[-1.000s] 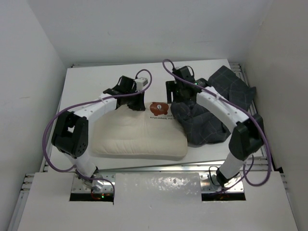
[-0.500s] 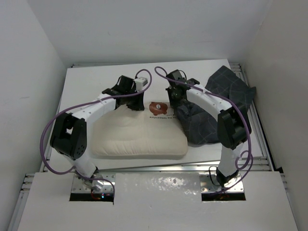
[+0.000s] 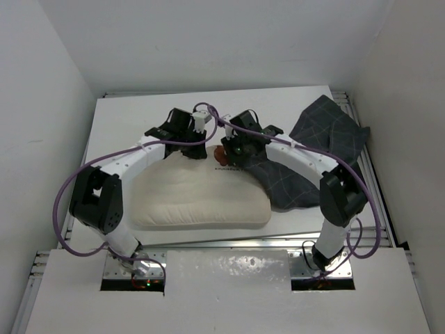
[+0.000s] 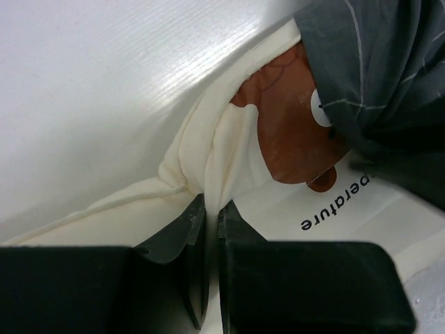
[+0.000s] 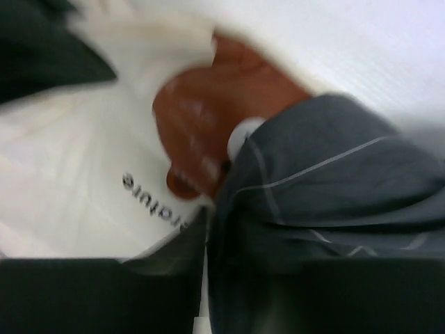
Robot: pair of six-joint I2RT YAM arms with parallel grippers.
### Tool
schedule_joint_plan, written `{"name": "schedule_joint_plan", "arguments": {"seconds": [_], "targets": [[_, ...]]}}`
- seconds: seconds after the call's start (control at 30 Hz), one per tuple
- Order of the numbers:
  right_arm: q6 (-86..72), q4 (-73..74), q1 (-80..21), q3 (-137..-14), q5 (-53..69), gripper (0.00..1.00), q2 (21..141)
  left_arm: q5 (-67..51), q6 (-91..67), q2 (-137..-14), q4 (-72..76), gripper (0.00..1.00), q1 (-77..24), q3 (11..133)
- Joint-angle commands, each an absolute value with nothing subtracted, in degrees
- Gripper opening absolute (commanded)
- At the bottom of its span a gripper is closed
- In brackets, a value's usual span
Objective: Put the pillow into the pillowcase
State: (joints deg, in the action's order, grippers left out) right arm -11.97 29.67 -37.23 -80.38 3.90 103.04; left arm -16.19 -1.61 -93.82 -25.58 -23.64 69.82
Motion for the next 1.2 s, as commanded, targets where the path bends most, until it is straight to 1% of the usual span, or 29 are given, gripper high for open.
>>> {"name": "schedule_joint_plan", "arguments": {"seconds": [0.0, 0.03, 0.07, 0.1, 0.2, 0.33, 0.37, 0.4, 0.43, 0.5, 0.53, 0.57, 0.6, 0.63, 0.67, 0.7, 0.73, 0.83, 0.9, 1.03, 1.17], "targets": [[-9.14, 30.67, -38.14, -75.96, 7.65, 0.31, 98.54, -14.94, -3.07, -88.77, -18.2, 0.0, -21.45, 73.65], [-9.75, 30.59, -38.06, -74.89, 7.12, 0.44, 96.26, -14.68, -3.34, -88.68, -18.11, 0.0, -20.4, 73.91], [-10.1, 30.24, -38.06, -73.23, 6.68, 0.62, 94.94, -14.59, -3.34, -88.68, -17.93, 0.0, -20.13, 74.0], [-10.72, 29.89, -38.06, -72.69, 5.55, 0.67, 93.44, -14.33, -3.25, -88.77, -17.84, 0.0, -20.04, 74.09], [-13.79, 29.79, -38.14, -73.9, 3.35, 0.77, 88.17, -15.2, -3.86, -89.21, -17.49, 0.0, -20.04, 73.92], [-20.63, 31.38, -38.06, -75.33, -7.96, 0.83, 81.4, -14.86, -4.92, -89.82, -17.23, 0.0, -20.04, 73.39], [-21.44, 31.55, -38.06, -73.5, -9.91, 0.82, 78.52, -14.07, -5.18, -90.0, -17.14, 0.0, -20.04, 73.3], [-22.23, 31.81, -38.14, -72.08, -11.41, 0.76, 77.36, -13.89, -5.19, -90.0, -17.05, 0.0, -20.04, 73.13], [-23.54, 32.08, -38.06, -70.68, -13.86, 0.65, 76.3, -13.71, -5.1, -90.09, -16.88, 0.0, -20.04, 73.04], [-25.39, 33.04, -37.79, -65.77, -16.51, 0.35, 74.28, -13.71, -5.27, -90.35, -16.7, 0.0, -20.04, 72.95], [-28.01, 33.39, -37.44, -64.35, -17.74, 0.14, 74.01, -13.62, -5.36, -90.44, -16.53, 0.0, -20.04, 73.04], [-29.17, 33.66, -36.57, -61.81, -18.36, 0.11, 73.66, -13.36, -5.62, -90.61, -16.44, 0.0, -20.04, 73.12], [-30.05, 33.23, -36.3, -60.4, -18.37, 0.12, 73.48, -13.27, -5.54, -90.7, -16.44, 0.0, -20.04, 73.21], [-31.19, 32.61, -36.21, -59.16, -18.63, 0.28, 73.04, -13.01, -5.54, -90.88, -16.52, 0.0, -20.04, 73.56], [-31.81, 31.56, -36.04, -57.15, -19.85, 0.4, 72.86, -13.01, -5.54, -90.97, -16.78, 0.0, -20.04, 73.74], [-32.25, 31.12, -35.95, -56.26, -20.47, 0.46, 72.95, -12.92, -5.45, -91.23, -16.96, 0.0, -20.04, 74.0], [-32.17, 29.81, -35.95, -55.47, -20.65, 0.55, 73.04, -12.66, -5.36, -91.23, -17.05, 0.0, -20.04, 74.18], [-31.38, 27.17, -35.95, -52.74, -20.13, 0.57, 74.43, -12.66, -5.19, -91.23, -17.31, 0.0, -20.04, 74.09], [-31.03, 25.06, -35.95, -51.95, -20.91, 0.52, 75.76, -12.57, -5.19, -91.23, -17.4, 0.0, -20.04, 73.92], [-30.15, 20.75, -35.77, -51.15, -22.05, 0.48, 79.27, -12.13, -5.01, -91.06, -17.67, 0.0, -20.04, 73.92], [-30.5, 16.37, -34.28, -48.53, -25.57, 0.37, 81.82, -11.87, -4.66, -90.97, -18.02, 0.0, -20.04, 73.92]]}}
